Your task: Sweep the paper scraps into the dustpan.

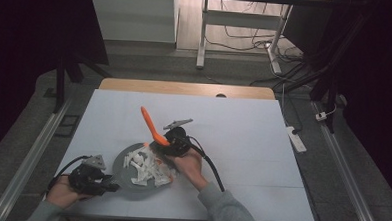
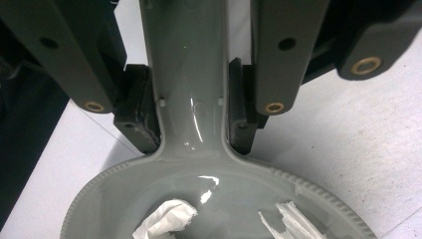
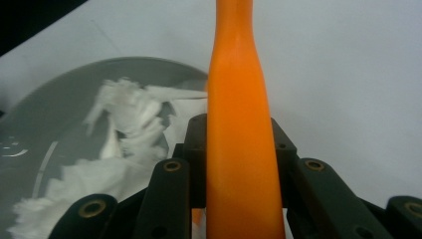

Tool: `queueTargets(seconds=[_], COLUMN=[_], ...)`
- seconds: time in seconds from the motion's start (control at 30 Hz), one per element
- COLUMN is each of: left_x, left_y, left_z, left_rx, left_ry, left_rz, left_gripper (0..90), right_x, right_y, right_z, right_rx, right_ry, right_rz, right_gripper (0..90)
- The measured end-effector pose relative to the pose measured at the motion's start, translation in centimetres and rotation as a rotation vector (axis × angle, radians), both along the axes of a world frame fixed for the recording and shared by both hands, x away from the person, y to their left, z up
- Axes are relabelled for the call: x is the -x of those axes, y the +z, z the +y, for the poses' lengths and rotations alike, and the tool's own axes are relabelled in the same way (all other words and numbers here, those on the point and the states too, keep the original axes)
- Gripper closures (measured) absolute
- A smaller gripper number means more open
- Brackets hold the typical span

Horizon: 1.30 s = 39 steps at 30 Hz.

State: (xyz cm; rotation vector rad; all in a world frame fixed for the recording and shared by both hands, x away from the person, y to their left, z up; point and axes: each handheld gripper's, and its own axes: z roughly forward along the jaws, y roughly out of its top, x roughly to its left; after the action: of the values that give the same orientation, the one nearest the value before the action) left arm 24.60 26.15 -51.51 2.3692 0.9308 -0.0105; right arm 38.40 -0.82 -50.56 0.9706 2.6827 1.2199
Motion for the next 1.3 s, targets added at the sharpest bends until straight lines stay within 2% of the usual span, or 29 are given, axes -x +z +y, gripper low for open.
queueTargets(seconds=[0.13, 0.2, 0.27, 0.4, 0.5, 0.6, 0.83, 0.9, 1.03, 1.3], left_x=[0.0, 0.0, 0.0, -0.1, -0.1, -0.1, -0.1, -0.1, -0.1, -0.2], left_y=[0.0, 0.0, 0.0, 0.0, 0.0, -0.1, -0.1, -0.1, -0.1, -0.2], left_z=[0.0, 0.0, 0.0, 0.1, 0.1, 0.0, 0.0, 0.0, 0.0, -0.1], left_rx=[0.003, 0.004, 0.005, 0.003, 0.003, 0.004, 0.005, 0.004, 0.004, 0.006], left_ry=[0.0, 0.001, 0.001, -0.002, 0.001, 0.005, 0.005, 0.005, 0.007, 0.016], left_rz=[0.001, 0.001, 0.001, 0.001, 0.001, 0.0, 0.001, 0.001, 0.0, 0.004], left_gripper=[61.2, 61.2, 61.2, 61.2, 61.2, 61.2, 61.2, 61.2, 61.2, 61.2], right_x=[0.9, 1.2, 1.2, 0.3, -0.7, -1.7, -3.3, -3.6, -3.5, -0.8], right_y=[0.2, 0.6, 1.2, 2.4, 2.5, 2.2, 0.6, 0.2, -0.1, 0.4], right_z=[1.2, 1.4, 1.3, 0.2, -0.5, -0.9, -0.6, -0.2, 1.0, 2.6], right_rx=[-0.035, -0.05, -0.074, -0.099, -0.089, -0.076, -0.009, 0.009, 0.013, 0.049], right_ry=[0.039, 0.056, 0.052, 0.001, -0.033, -0.058, -0.072, -0.056, -0.003, 0.132], right_rz=[0.024, 0.017, 0.0, -0.033, -0.059, -0.06, -0.059, -0.058, -0.045, -0.023], right_gripper=[70.8, 70.8, 70.8, 70.8, 70.8, 70.8, 70.8, 70.8, 70.8, 70.8])
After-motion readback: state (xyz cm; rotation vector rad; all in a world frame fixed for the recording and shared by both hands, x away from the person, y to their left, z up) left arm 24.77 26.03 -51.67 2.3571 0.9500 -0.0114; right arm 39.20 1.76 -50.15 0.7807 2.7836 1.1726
